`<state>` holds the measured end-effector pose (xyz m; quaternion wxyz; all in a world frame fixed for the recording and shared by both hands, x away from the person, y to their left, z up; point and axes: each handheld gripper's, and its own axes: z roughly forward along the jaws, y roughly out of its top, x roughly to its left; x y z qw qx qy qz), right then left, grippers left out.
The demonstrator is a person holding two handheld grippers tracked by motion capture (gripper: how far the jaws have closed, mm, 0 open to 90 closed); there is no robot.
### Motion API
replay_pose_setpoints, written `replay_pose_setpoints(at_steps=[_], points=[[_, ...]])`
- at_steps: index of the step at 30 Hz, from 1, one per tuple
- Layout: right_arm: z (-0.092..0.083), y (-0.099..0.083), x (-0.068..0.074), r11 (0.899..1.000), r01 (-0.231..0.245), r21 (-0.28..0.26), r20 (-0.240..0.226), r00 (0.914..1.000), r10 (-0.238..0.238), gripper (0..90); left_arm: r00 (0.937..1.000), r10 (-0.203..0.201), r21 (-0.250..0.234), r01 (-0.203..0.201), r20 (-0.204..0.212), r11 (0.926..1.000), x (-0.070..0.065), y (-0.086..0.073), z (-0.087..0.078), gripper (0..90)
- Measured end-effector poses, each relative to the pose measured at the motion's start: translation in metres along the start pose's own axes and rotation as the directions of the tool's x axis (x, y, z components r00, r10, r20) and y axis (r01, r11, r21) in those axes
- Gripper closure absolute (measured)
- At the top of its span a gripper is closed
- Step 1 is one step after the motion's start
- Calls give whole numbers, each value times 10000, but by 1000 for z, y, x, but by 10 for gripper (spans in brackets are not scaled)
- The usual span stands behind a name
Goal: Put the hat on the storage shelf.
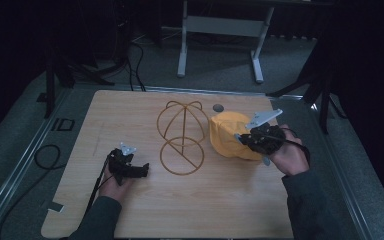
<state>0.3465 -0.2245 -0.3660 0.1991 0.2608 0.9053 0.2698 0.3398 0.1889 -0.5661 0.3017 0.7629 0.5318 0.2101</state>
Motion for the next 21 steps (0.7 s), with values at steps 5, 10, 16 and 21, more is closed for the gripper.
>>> replay_pose_setpoints(at_steps=[5, 10, 16, 21], points=[[12, 9, -4, 9999, -66, -137, -225, 9997, 63, 839, 10000, -26, -22, 26, 1, 10000, 0, 0, 0, 1], [30, 15, -9, 9994, -299, -145, -429, 9987, 293, 837, 10000, -35, -27, 35, 2, 10000, 0, 0, 0, 1], [49, 20, -11, 9985, -548, -2, -631, 9965, 547, 833, 10000, -1, -25, 1, -10, 10000, 0, 0, 0, 1], [58, 20, -11, 9978, -499, 446, -707, 9961, 530, 829, 10000, 0, -25, 0, -11, 10000, 0, 0, 0, 1]])
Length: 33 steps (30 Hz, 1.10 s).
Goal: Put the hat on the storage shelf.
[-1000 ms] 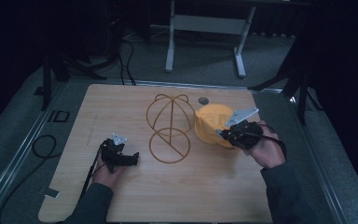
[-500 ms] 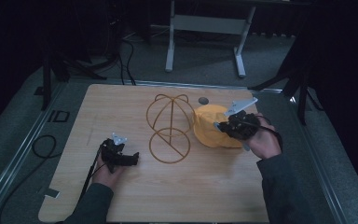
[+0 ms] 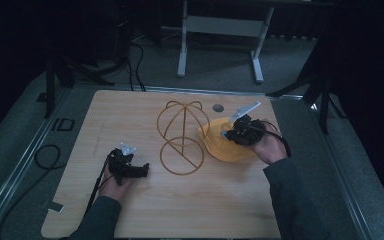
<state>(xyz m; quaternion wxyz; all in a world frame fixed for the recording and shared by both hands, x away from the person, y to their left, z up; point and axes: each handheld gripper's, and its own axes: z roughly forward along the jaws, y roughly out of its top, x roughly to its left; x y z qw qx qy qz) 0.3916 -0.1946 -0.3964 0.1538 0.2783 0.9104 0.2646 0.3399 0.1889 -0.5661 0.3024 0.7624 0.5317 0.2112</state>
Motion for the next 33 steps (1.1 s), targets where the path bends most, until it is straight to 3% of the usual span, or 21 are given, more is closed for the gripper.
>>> replay_pose_setpoints(at_steps=[10, 33], points=[[-7, -5, -6, 9989, -261, -393, -165, 9995, 255, 760, 10000, 6, 0, -6, -1, 10000, 0, 0, 0, 1], [-26, -30, -22, 9994, -186, 292, 181, 9997, 181, 625, 10000, 5, -1, -5, 0, 10000, 0, 0, 0, 1]])
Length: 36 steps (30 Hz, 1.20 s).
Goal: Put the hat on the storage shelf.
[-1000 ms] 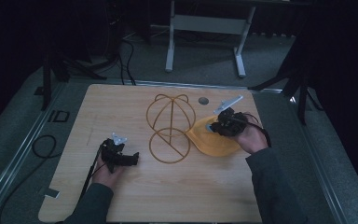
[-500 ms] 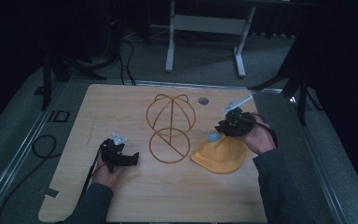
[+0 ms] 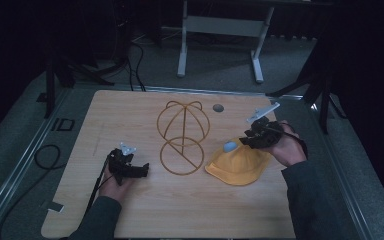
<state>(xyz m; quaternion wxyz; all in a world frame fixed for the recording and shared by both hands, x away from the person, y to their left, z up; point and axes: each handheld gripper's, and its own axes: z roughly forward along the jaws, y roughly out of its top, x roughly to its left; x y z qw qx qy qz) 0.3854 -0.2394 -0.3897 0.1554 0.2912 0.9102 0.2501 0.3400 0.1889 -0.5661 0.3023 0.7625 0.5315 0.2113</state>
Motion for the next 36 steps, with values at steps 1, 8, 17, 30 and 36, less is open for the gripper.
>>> replay_pose_setpoints(at_steps=[1, 8, 17, 30, 36], points=[[0, 0, 0, 10000, -3, 42, -3, 10000, 3, 618, 10000, 1, 0, -1, 0, 10000, 0, 0, 0, 1], [-1, -2, -4, 9985, 182, 512, -208, 9996, -172, 565, 10000, 0, 1, 0, 1, 10000, 0, 0, 0, 1], [-4, -3, -6, 9968, 419, 679, -207, 9990, -406, 524, 10000, 0, -1, 0, 0, 10000, 0, 0, 0, 1], [12, -5, -8, 9772, 1056, 1840, -74, 9943, -1060, 520, 10000, 2, -16, -2, -7, 10000, 0, 0, 0, 1], [16, -3, -9, 9692, 1296, 2095, -153, 9915, -1293, 529, 10000, -1, -18, 1, -7, 10000, 0, 0, 0, 1]])
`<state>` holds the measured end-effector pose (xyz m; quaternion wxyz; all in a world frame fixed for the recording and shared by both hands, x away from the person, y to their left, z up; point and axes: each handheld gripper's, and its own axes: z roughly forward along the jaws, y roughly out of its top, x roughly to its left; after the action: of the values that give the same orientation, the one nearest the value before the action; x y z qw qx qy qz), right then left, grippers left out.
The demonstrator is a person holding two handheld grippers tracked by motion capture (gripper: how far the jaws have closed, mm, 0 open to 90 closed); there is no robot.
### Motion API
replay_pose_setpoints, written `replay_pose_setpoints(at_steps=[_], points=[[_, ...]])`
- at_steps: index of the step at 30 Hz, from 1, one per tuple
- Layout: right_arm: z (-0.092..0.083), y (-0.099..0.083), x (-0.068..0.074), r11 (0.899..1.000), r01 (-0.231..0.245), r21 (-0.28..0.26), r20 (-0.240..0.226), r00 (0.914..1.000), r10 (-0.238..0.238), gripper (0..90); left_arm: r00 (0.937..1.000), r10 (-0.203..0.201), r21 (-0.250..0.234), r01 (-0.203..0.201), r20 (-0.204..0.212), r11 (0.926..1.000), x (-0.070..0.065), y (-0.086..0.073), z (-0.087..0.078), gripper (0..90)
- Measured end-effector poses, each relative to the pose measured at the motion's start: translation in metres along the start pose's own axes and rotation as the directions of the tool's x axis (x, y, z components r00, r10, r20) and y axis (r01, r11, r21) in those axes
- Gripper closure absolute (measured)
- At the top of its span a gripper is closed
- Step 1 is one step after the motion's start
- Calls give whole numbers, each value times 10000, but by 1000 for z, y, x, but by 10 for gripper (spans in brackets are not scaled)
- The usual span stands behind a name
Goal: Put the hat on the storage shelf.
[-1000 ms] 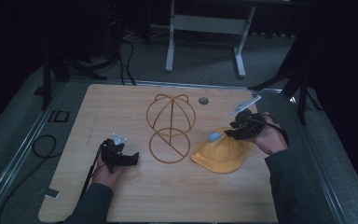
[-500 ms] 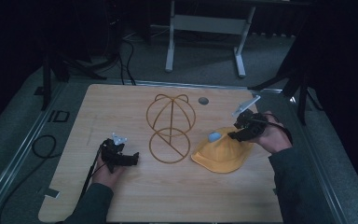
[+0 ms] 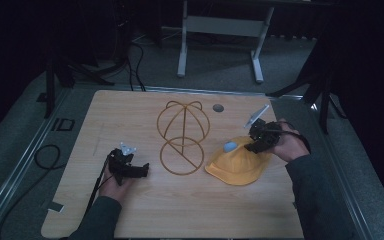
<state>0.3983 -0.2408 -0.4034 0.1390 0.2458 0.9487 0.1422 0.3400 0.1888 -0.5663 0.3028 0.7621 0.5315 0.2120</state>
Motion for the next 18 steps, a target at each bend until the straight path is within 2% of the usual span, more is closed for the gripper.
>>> replay_pose_setpoints(at_steps=[3, 11, 18], points=[[5, 2, -2, 9995, 184, 274, -42, 9998, -183, 518, 10000, 2, 0, -2, 1, 10000, 0, 0, 0, 1], [10, 6, -3, 9980, 456, 448, -230, 9987, -446, 467, 10000, 16, 13, -16, 4, 10000, 0, 0, 0, 1], [17, 10, -3, 9943, 785, 721, -111, 9969, -779, 450, 10000, 23, 17, -23, 2, 10000, 0, 0, 0, 1]])
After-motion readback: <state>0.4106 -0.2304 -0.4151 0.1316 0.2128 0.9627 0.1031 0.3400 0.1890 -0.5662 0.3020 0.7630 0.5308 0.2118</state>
